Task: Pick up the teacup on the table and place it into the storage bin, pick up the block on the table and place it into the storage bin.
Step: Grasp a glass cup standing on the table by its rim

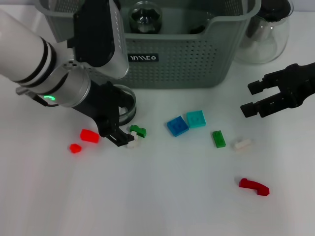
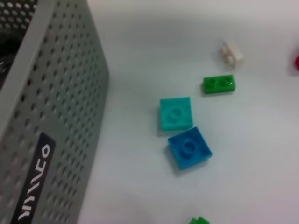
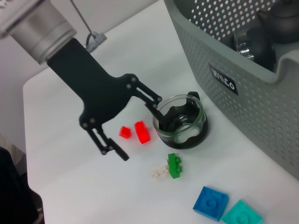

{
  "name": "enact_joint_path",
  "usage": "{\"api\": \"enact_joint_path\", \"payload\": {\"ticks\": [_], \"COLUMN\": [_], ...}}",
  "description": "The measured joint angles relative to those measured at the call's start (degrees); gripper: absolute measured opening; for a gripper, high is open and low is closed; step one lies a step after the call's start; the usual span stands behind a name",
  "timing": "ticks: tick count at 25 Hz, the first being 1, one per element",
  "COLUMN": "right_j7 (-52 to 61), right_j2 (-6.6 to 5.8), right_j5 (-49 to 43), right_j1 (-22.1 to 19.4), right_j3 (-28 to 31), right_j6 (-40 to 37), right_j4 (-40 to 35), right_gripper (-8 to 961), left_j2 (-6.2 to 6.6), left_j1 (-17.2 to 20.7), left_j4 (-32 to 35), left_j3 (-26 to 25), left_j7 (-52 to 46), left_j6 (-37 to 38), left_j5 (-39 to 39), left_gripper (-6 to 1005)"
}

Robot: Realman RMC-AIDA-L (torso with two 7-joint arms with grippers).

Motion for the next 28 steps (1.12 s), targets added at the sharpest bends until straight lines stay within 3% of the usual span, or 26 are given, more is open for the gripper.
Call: {"api": "enact_joint_path", "payload": {"ticks": [7, 15, 28], "right_j7": [-0.25, -0.33, -0.6], "right_j2": [0.04, -0.02, 0.04], "right_j5": [0.01, 0.01, 0.01], "right_j1": [-0.13, -0.23, -0.66], "right_j3": [0.16, 0.21, 0.23], "right_j6": [0.07, 0.14, 0.48], "right_j4": [0.25, 0.25, 0.25], "right_gripper": [909, 909, 908], "left_j2": [0.13, 0.0, 0.1], "left_j1": [-1.49, -2.9, -4.31], "left_j4": [-3.94, -5.8, -8.98], "left_j3": [1.29, 8.74, 10.65], "left_j7": [-2.08, -8.54, -11.14], "left_j6": [-4.12, -6.67, -8.13], "left_j5": [4.51, 7.71, 10.61], "left_gripper": [810, 762, 683]}}
